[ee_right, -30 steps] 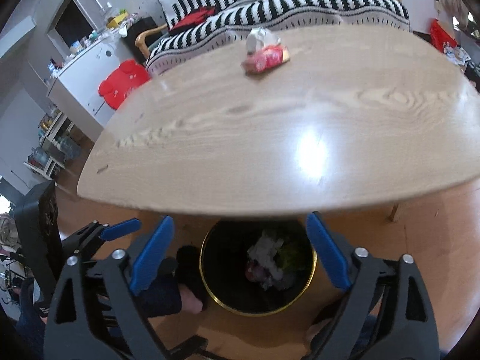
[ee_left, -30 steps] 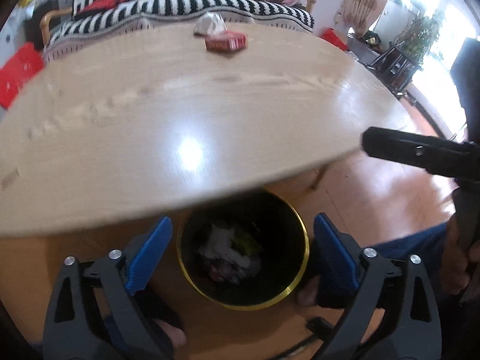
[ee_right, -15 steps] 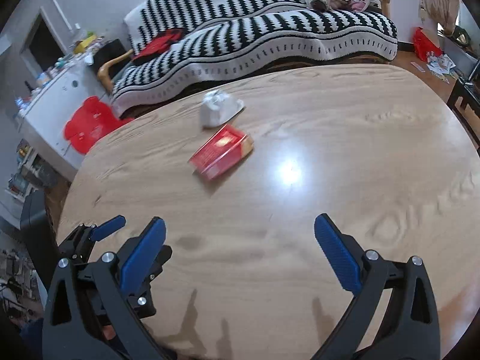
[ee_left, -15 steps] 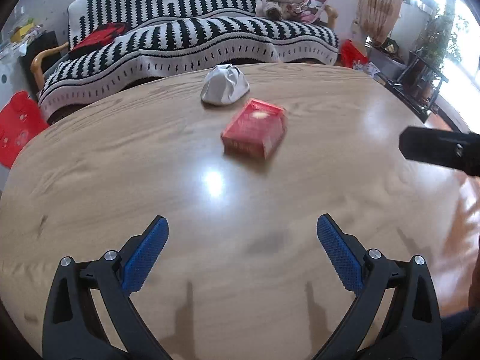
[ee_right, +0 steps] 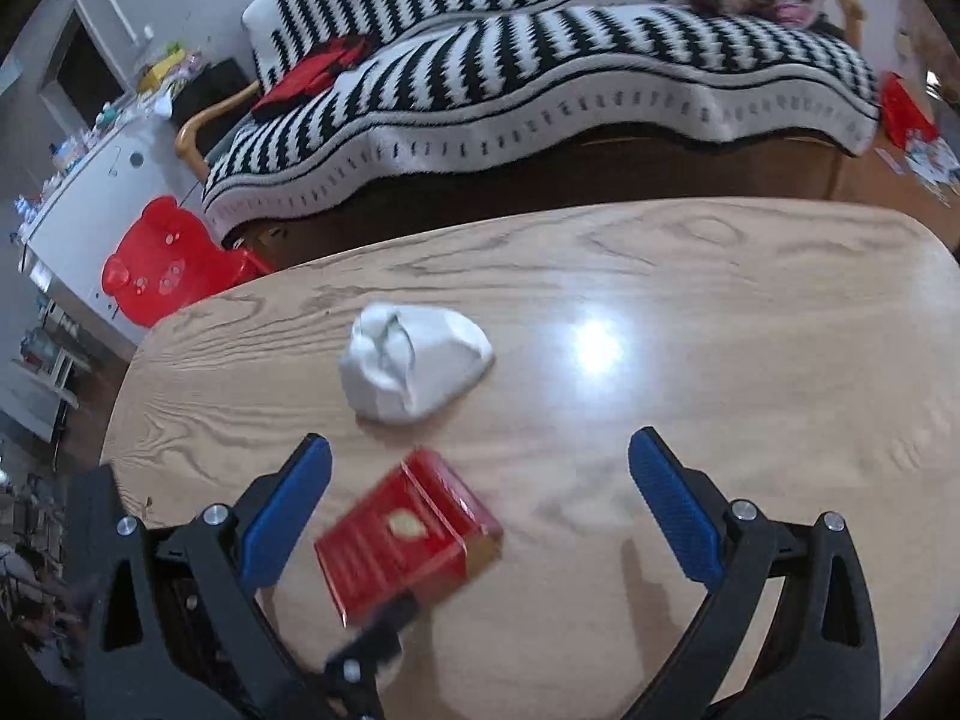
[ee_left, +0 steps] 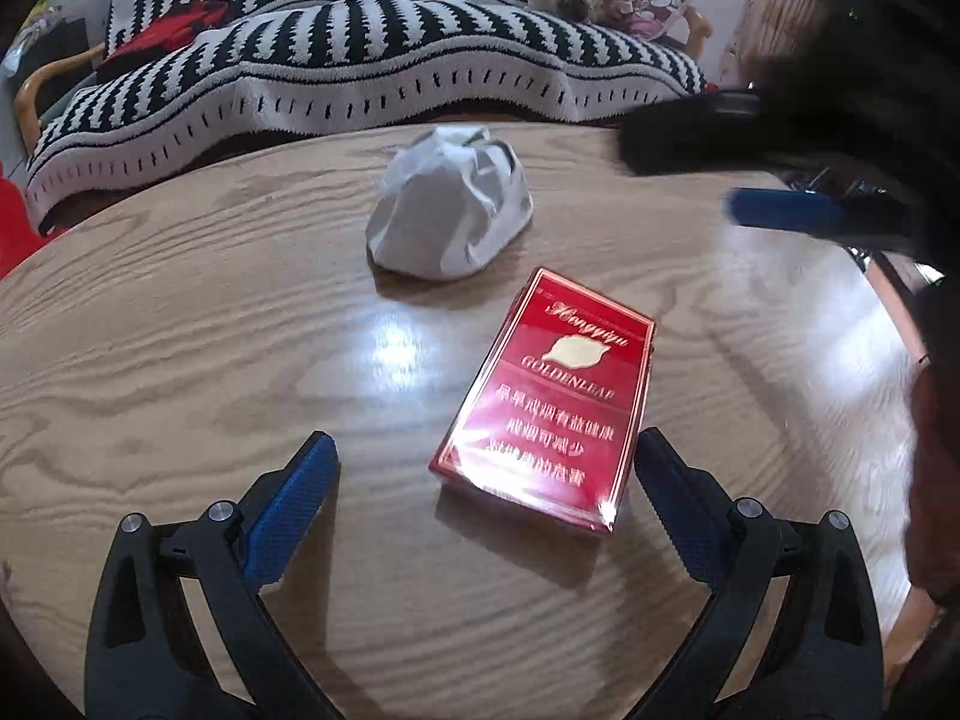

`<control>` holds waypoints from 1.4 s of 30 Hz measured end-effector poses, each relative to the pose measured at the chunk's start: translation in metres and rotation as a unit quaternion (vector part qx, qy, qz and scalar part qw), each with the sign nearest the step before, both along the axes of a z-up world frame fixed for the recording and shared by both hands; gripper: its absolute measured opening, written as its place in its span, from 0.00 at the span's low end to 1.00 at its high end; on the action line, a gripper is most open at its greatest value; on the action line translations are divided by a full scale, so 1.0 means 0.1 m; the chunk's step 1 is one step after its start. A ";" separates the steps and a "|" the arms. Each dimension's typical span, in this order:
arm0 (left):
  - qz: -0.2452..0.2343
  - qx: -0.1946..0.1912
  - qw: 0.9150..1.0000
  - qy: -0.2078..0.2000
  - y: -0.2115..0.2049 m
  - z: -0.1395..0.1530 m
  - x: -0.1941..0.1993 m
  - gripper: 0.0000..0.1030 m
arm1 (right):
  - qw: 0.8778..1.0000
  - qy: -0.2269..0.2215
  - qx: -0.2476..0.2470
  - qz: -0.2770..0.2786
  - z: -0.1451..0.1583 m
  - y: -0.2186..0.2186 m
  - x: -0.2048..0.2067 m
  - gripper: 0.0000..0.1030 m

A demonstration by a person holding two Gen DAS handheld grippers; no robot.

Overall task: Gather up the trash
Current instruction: 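Grasp the red cigarette box with the left gripper while the right grasps the paper ball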

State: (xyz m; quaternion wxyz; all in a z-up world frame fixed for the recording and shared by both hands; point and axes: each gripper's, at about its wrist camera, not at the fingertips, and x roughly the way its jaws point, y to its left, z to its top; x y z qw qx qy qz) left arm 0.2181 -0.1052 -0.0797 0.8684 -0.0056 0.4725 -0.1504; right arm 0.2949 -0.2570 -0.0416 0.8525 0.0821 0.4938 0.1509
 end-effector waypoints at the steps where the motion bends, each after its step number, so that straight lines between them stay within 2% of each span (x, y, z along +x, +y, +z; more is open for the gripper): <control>1: -0.003 -0.005 1.000 -0.002 0.00 0.00 0.01 0.93 | 1.000 0.005 -0.003 0.009 -0.02 0.06 0.09 0.93; 4: -0.010 -0.017 1.000 -0.008 0.03 -0.01 0.00 0.92 | 0.999 0.011 -0.007 0.038 -0.06 0.27 0.28 0.93; 6: -0.021 -0.024 0.999 -0.014 0.01 0.00 -0.02 0.76 | 0.998 0.019 -0.016 0.058 -0.10 0.41 0.37 0.93; 7: -0.024 -0.020 0.999 -0.016 0.00 0.01 -0.02 0.73 | 0.997 0.025 -0.023 0.066 -0.13 0.48 0.41 0.93; 9: -0.027 -0.007 0.999 -0.022 -0.03 0.01 -0.05 0.61 | 0.995 0.039 -0.043 0.082 -0.21 0.62 0.49 0.93; 11: -0.033 -0.007 0.999 -0.022 -0.06 0.02 -0.07 0.61 | 0.993 0.042 -0.066 0.092 -0.25 0.74 0.54 0.93; 15: -0.045 0.007 0.998 -0.031 -0.13 0.04 -0.16 0.60 | 0.991 0.049 -0.080 0.100 -0.32 0.85 0.58 0.93; 16: -0.048 0.011 0.998 -0.033 -0.15 0.04 -0.18 0.60 | 0.990 0.049 -0.084 0.100 -0.32 0.85 0.56 0.90; 17: -0.051 0.014 0.998 -0.033 -0.16 0.05 -0.22 0.60 | 0.990 0.044 -0.088 0.097 -0.32 0.85 0.55 0.78; 19: -0.054 0.013 0.998 -0.031 -0.17 0.07 -0.27 0.60 | 0.991 0.035 -0.092 0.095 -0.30 0.82 0.47 0.73; 20: -0.054 0.015 0.998 -0.031 -0.17 0.08 -0.31 0.60 | 0.991 0.031 -0.092 0.097 -0.29 0.80 0.43 0.54; 21: -0.054 0.016 0.998 -0.032 -0.16 0.10 -0.34 0.60 | 0.991 0.029 -0.097 0.092 -0.27 0.78 0.39 0.41; 24: -0.048 0.006 0.998 -0.028 -0.09 0.16 -0.45 0.59 | 0.992 0.027 -0.094 0.077 -0.20 0.67 0.25 0.41; 31: -0.051 0.011 0.998 -0.034 0.04 0.41 -0.99 0.59 | 0.995 0.009 -0.093 0.045 0.09 0.41 -0.51 0.41; 36: -0.050 -0.002 0.998 -0.039 0.14 0.62 -1.61 0.59 | 0.995 -0.010 -0.093 0.037 0.36 0.30 -1.30 0.41; 42: -0.044 -0.001 0.999 -0.030 0.32 0.65 -2.44 0.59 | 0.995 -0.038 -0.078 0.043 0.61 0.33 -2.22 0.41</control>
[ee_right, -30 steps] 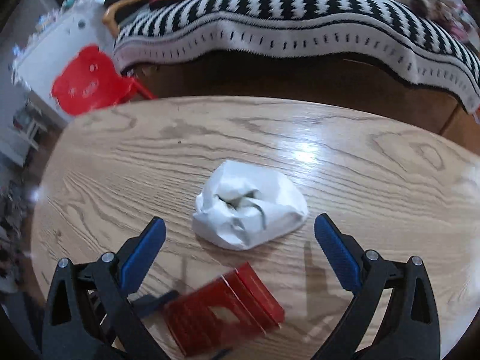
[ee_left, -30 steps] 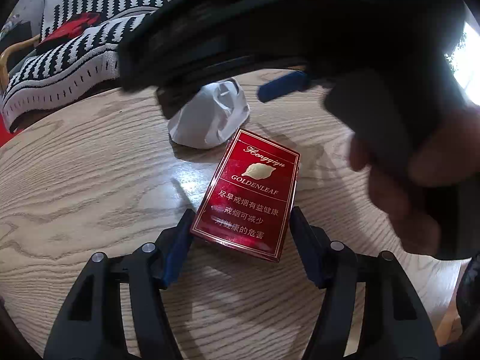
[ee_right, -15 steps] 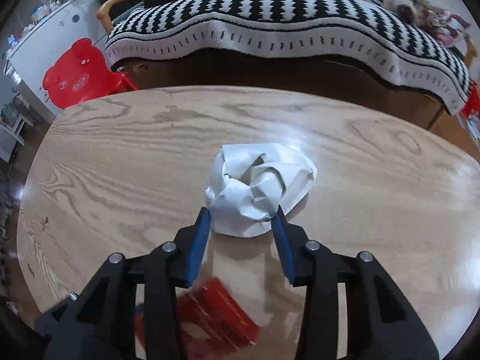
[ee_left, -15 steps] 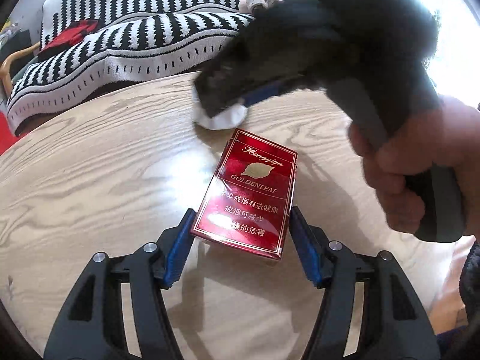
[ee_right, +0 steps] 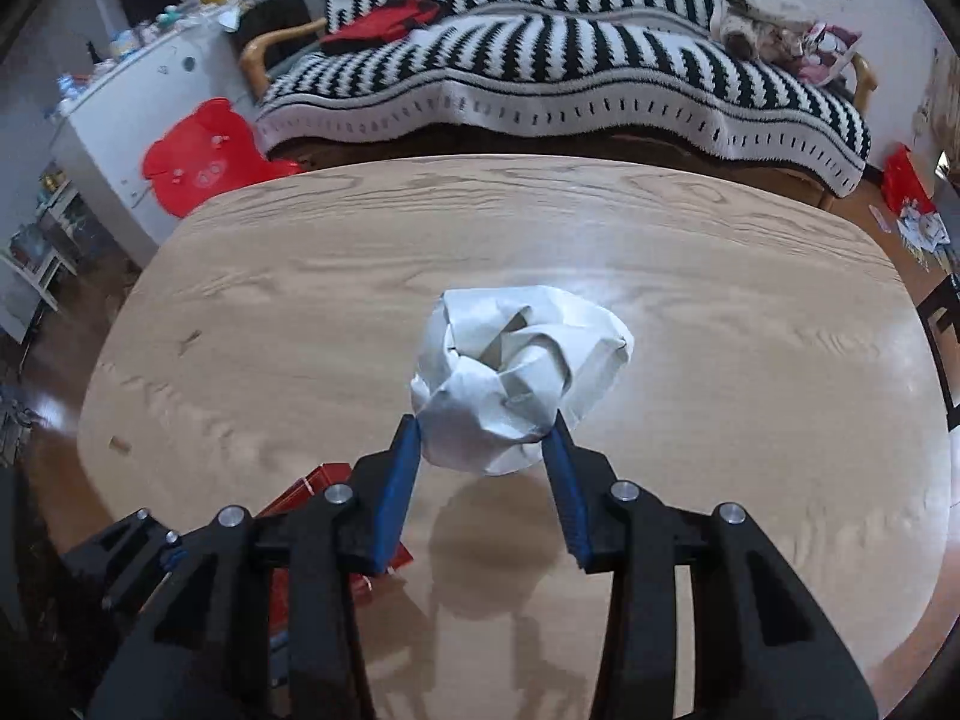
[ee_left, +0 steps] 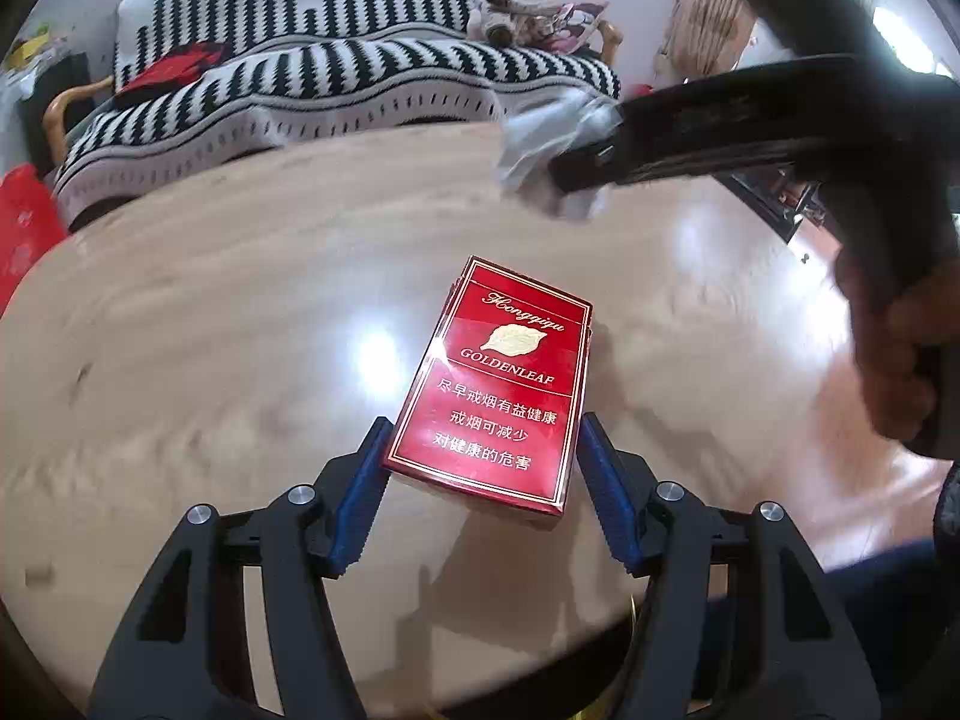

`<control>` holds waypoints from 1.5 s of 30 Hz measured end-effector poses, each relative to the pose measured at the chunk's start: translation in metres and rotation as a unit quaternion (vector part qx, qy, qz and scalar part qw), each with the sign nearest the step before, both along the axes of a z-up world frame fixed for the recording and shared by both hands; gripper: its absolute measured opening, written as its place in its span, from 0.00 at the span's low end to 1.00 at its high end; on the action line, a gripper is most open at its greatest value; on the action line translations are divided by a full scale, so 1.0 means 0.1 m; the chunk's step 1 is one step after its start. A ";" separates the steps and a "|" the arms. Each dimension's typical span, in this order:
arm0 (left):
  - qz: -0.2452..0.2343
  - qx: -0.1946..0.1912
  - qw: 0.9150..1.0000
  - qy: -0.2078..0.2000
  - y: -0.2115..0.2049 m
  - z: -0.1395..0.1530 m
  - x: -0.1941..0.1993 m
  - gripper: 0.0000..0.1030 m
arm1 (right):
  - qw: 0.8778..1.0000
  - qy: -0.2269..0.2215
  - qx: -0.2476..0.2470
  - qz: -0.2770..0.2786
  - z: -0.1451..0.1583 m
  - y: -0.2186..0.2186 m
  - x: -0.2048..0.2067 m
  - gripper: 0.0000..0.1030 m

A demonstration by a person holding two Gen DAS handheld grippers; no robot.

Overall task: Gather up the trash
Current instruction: 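Grasp the red cigarette box with the left gripper while the right grasps the paper ball, then carry the cigarette box and paper ball over the bin and open both grippers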

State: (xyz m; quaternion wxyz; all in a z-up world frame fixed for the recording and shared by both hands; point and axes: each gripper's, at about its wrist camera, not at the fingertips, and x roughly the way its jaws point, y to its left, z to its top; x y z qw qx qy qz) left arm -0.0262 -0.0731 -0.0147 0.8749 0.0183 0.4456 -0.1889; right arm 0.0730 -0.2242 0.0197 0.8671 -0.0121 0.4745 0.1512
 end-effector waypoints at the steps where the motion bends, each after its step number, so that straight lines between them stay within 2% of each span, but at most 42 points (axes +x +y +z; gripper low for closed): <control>1: 0.002 0.004 1.000 0.001 0.04 -0.01 -0.11 0.59 | 1.000 -0.010 0.001 0.000 0.03 0.00 -0.20 0.41; 6: 0.018 0.016 1.000 -0.015 0.28 0.01 -0.58 0.59 | 0.999 -0.035 0.009 0.005 0.03 0.04 -0.94 0.41; 9: 0.033 0.001 0.999 -0.012 0.44 0.01 -0.76 0.59 | 0.999 -0.046 0.009 0.005 -0.05 0.05 -1.38 0.41; 12: 0.047 -0.010 0.999 -0.020 0.55 0.00 -0.98 0.59 | 0.998 -0.052 0.038 0.003 -0.19 -0.01 -1.83 0.41; 16: 0.055 -0.010 0.998 -0.031 0.60 -0.06 -1.28 0.59 | 0.997 -0.028 0.076 -0.005 -0.55 -0.09 -2.27 0.41; 19: 0.050 -0.015 0.998 -0.021 0.53 -0.18 -1.39 0.59 | 0.997 0.002 0.077 -0.004 -0.83 -0.04 -2.51 0.41; 24: 0.030 -0.006 1.000 -0.005 0.36 -0.34 -1.47 0.59 | 0.998 0.020 0.065 0.015 -0.98 0.07 -2.64 0.41; 29: 0.034 -0.005 0.999 0.009 0.32 -0.42 -1.39 0.56 | 0.996 0.049 0.075 -0.003 -1.11 -0.06 -2.56 0.41; 36: 0.036 0.004 0.999 0.027 0.30 -0.57 -1.35 0.55 | 0.996 0.061 0.070 -0.003 -1.16 -0.03 -2.47 0.41; 45: 0.035 0.003 0.999 0.024 0.29 -0.56 -1.36 0.55 | 0.995 0.065 0.071 -0.004 -1.17 -0.03 -2.42 0.41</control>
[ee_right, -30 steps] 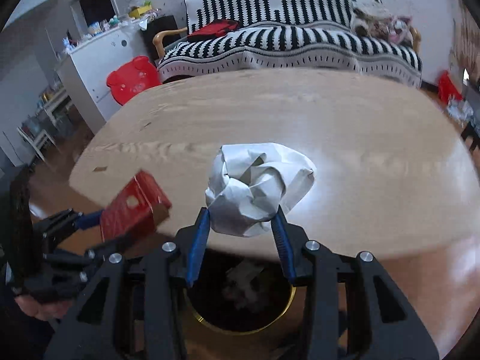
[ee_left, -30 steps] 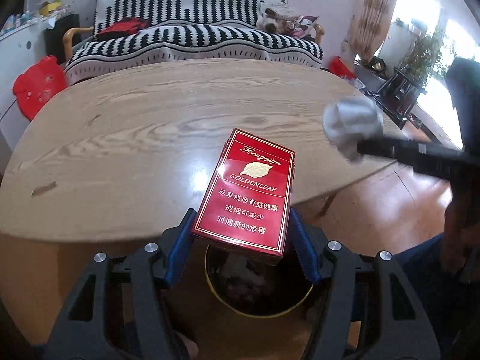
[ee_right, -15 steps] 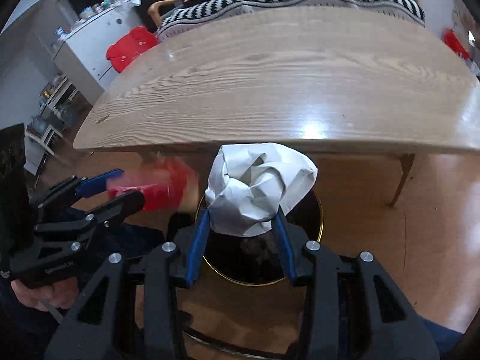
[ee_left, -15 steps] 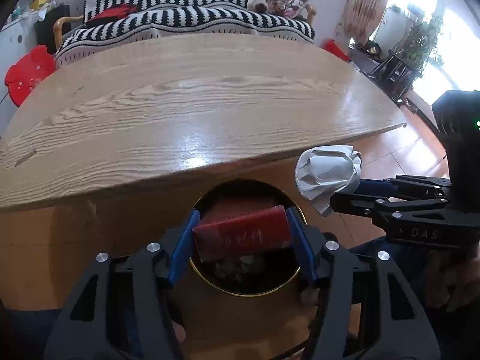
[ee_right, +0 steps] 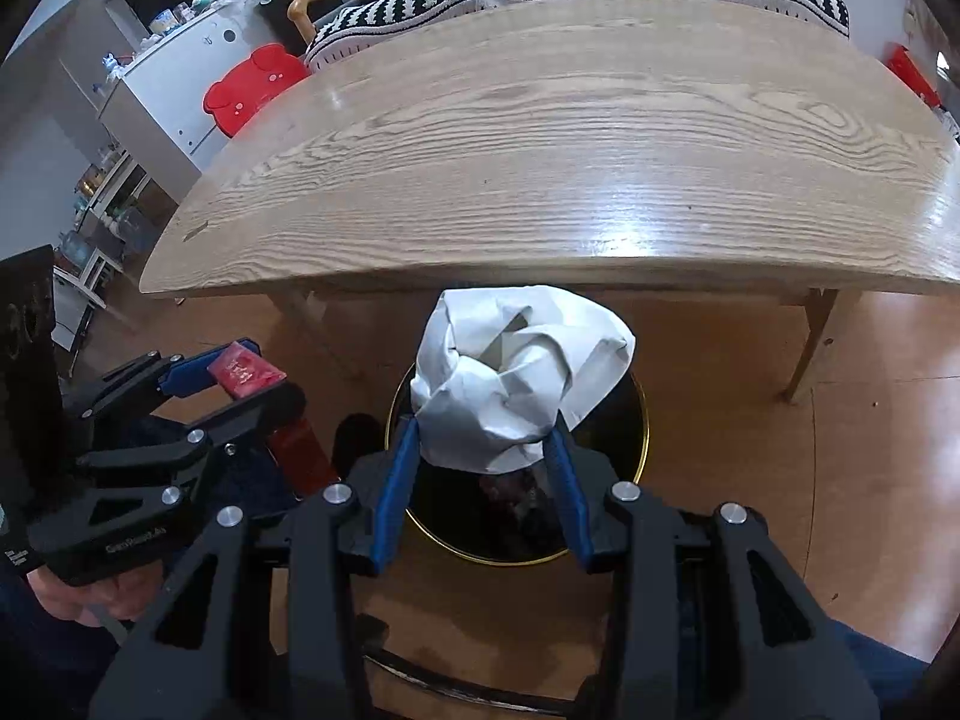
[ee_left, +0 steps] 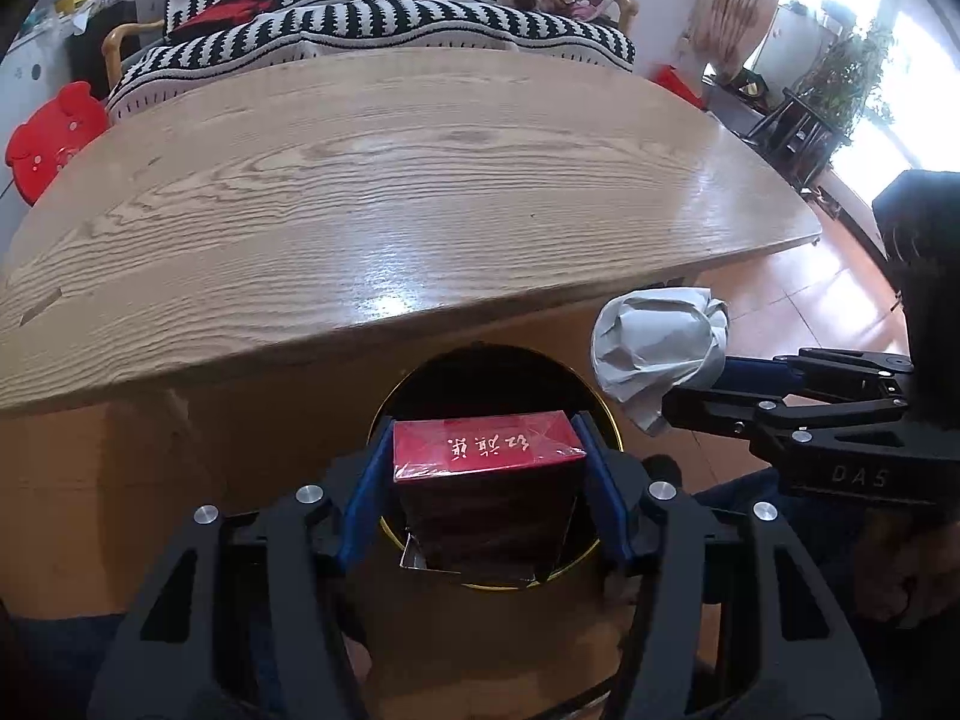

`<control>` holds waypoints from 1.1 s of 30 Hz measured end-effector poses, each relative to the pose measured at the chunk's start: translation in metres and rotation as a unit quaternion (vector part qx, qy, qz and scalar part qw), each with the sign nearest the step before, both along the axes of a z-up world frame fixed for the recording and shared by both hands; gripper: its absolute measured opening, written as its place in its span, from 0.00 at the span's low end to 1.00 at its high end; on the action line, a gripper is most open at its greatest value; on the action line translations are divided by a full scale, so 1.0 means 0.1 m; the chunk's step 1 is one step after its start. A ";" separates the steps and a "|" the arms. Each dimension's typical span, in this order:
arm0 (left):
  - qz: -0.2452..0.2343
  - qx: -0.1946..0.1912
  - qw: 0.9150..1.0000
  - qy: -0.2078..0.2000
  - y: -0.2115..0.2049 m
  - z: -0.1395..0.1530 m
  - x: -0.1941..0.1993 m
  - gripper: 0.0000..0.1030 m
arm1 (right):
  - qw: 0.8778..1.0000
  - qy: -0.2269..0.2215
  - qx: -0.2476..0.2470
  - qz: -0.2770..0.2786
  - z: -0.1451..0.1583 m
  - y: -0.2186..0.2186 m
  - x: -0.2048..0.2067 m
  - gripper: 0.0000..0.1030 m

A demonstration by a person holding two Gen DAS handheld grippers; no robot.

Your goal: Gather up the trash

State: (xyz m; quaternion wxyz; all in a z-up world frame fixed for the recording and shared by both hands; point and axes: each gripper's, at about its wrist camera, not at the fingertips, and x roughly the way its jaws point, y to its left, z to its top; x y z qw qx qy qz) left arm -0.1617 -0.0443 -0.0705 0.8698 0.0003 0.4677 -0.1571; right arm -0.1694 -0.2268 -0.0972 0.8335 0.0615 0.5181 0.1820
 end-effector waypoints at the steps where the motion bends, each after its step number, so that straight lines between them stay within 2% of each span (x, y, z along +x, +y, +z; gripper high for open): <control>1: 0.000 0.000 1.000 0.000 0.00 0.00 0.00 0.55 | 1.000 0.000 0.000 -0.001 0.00 0.00 0.00 0.41; 10: 0.000 -0.003 1.000 0.002 -0.01 -0.01 0.01 0.55 | 1.000 -0.001 0.003 -0.005 0.01 -0.02 0.00 0.42; 13: 0.002 -0.006 1.000 0.003 -0.01 -0.02 0.03 0.59 | 1.000 0.000 0.009 -0.010 0.01 -0.05 0.01 0.53; 14: 0.004 -0.010 1.000 0.005 0.00 -0.03 0.03 0.65 | 1.000 -0.002 0.008 -0.012 0.02 -0.05 0.01 0.57; 15: 0.006 -0.012 1.000 0.004 0.00 -0.02 0.04 0.69 | 1.000 -0.004 0.008 -0.011 0.03 -0.05 0.01 0.58; 25: 0.005 -0.009 1.000 -0.001 -0.04 -0.01 0.01 0.78 | 1.000 -0.007 0.008 -0.014 0.04 -0.07 0.02 0.67; 28: 0.009 -0.009 1.000 0.000 -0.03 0.00 0.01 0.80 | 1.000 -0.010 0.007 -0.016 0.05 -0.07 0.01 0.74; 33: 0.023 -0.007 1.000 -0.005 0.02 0.07 0.01 0.91 | 0.999 -0.029 0.002 -0.031 0.17 -0.13 0.00 0.87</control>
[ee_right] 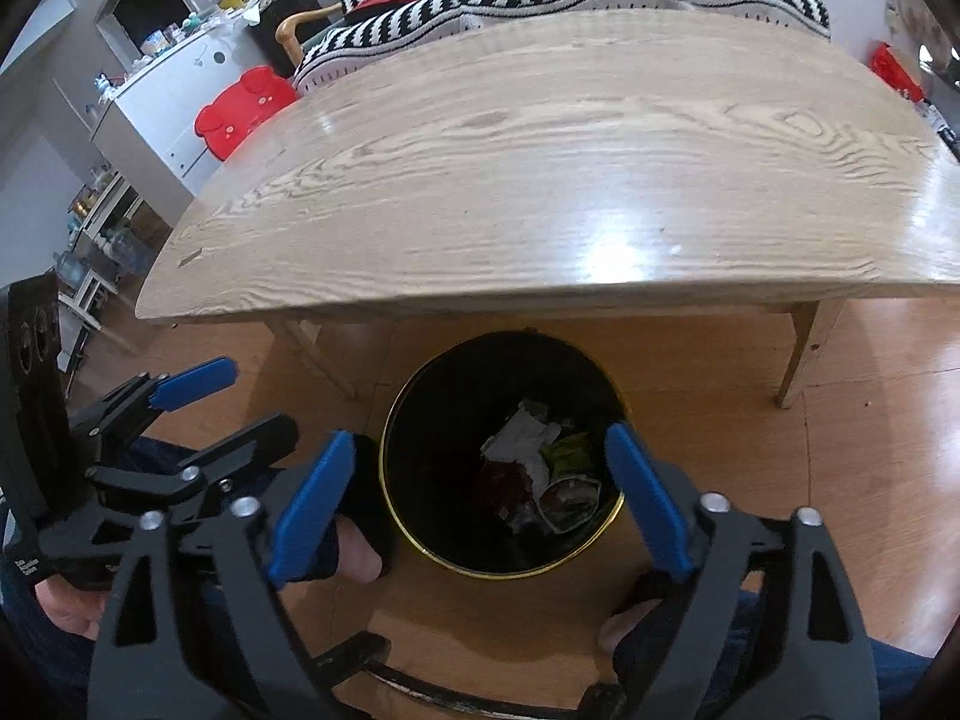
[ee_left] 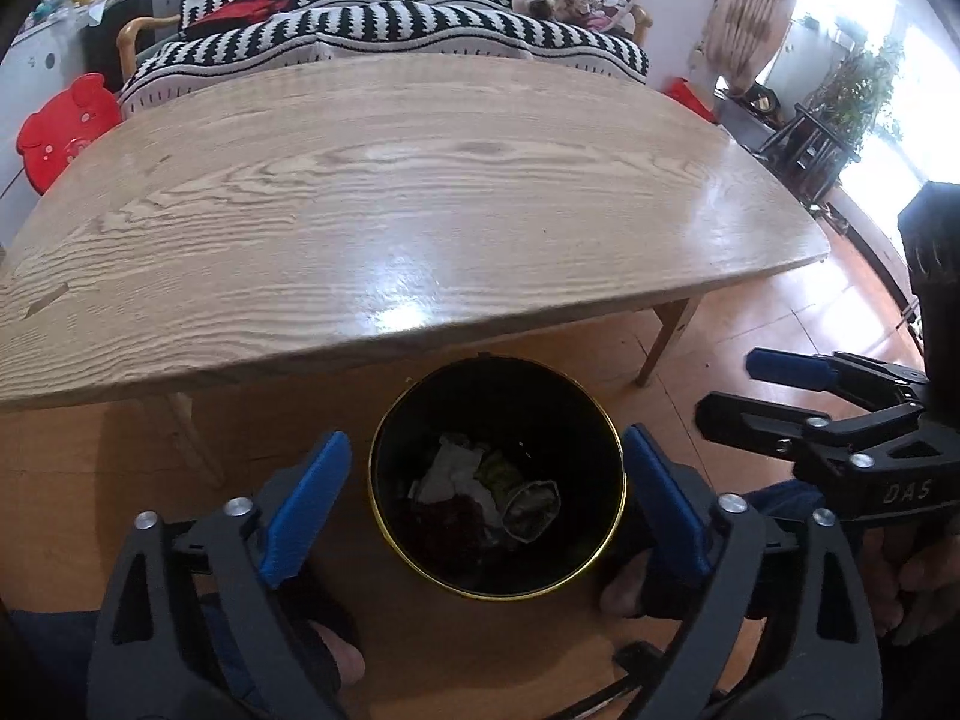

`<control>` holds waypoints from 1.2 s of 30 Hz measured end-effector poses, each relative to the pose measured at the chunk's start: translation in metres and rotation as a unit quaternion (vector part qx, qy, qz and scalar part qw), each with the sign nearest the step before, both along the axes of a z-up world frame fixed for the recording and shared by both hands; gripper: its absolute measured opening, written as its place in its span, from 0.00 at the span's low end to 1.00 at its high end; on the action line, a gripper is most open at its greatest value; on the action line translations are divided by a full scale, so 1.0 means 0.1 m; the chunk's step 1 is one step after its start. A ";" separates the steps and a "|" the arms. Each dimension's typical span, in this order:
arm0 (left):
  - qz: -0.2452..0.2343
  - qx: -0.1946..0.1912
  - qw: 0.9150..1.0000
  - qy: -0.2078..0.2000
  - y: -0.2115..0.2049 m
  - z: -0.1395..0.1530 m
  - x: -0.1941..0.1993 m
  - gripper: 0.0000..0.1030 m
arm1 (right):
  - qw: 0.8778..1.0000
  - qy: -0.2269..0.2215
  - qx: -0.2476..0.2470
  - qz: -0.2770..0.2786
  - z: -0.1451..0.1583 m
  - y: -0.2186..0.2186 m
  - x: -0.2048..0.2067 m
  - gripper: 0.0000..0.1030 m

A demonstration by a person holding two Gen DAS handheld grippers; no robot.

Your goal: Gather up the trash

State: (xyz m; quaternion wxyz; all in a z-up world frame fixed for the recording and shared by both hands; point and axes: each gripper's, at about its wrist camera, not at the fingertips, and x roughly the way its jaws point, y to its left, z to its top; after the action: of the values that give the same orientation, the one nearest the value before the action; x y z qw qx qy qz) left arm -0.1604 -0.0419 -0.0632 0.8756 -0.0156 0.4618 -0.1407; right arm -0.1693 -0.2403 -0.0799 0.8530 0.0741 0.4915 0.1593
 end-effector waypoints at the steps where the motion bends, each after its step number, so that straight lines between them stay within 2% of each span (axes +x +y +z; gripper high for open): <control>1: 0.003 -0.003 1.000 0.001 0.03 0.03 0.02 0.91 | 1.000 -0.005 0.002 -0.004 0.05 -0.03 0.01 0.87; 3: 0.009 -0.011 1.000 0.006 0.08 0.10 0.09 0.94 | 1.000 -0.019 0.002 -0.012 0.19 -0.10 0.07 0.92; 7: 0.030 -0.009 0.999 0.005 0.22 0.33 0.36 0.94 | 0.998 -0.046 -0.023 -0.020 0.48 -0.18 0.28 0.93; 10: 0.046 0.007 0.999 -0.015 0.32 0.58 0.61 0.94 | 0.997 -0.065 -0.038 -0.032 0.71 -0.25 0.48 0.93; 13: 0.060 0.040 0.996 -0.048 0.39 0.82 0.87 0.94 | 0.995 -0.081 -0.044 -0.040 0.93 -0.31 0.70 0.93; 18: 0.069 0.060 0.993 -0.068 0.44 1.01 1.25 0.94 | 0.992 -0.103 -0.057 -0.049 1.19 -0.37 1.09 0.93; 21: 0.070 0.077 0.991 -0.082 0.45 1.01 1.43 0.94 | 0.989 -0.120 -0.066 -0.052 1.27 -0.37 1.30 0.93; 24: 0.091 0.068 0.990 -0.085 0.54 0.90 1.46 0.94 | 0.983 -0.147 -0.088 -0.062 1.26 -0.38 1.42 0.93; 26: 0.099 0.062 0.991 -0.065 0.61 0.83 1.48 0.94 | 0.980 -0.154 -0.108 -0.068 1.15 -0.39 1.47 0.93; 29: 0.101 0.042 0.993 -0.048 0.69 0.82 1.49 0.94 | 0.985 -0.125 -0.107 -0.059 0.99 -0.41 1.58 0.93; 36: 0.095 0.046 0.994 -0.040 0.66 0.81 1.50 0.94 | 0.989 -0.101 -0.098 -0.048 0.88 -0.35 1.61 0.93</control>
State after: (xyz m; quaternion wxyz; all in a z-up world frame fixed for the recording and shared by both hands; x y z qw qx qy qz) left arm -0.0105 0.0238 0.0180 0.9027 -0.0134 0.4286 -0.0362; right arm -0.0087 -0.2756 0.0084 0.9079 -0.0027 0.4122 0.0756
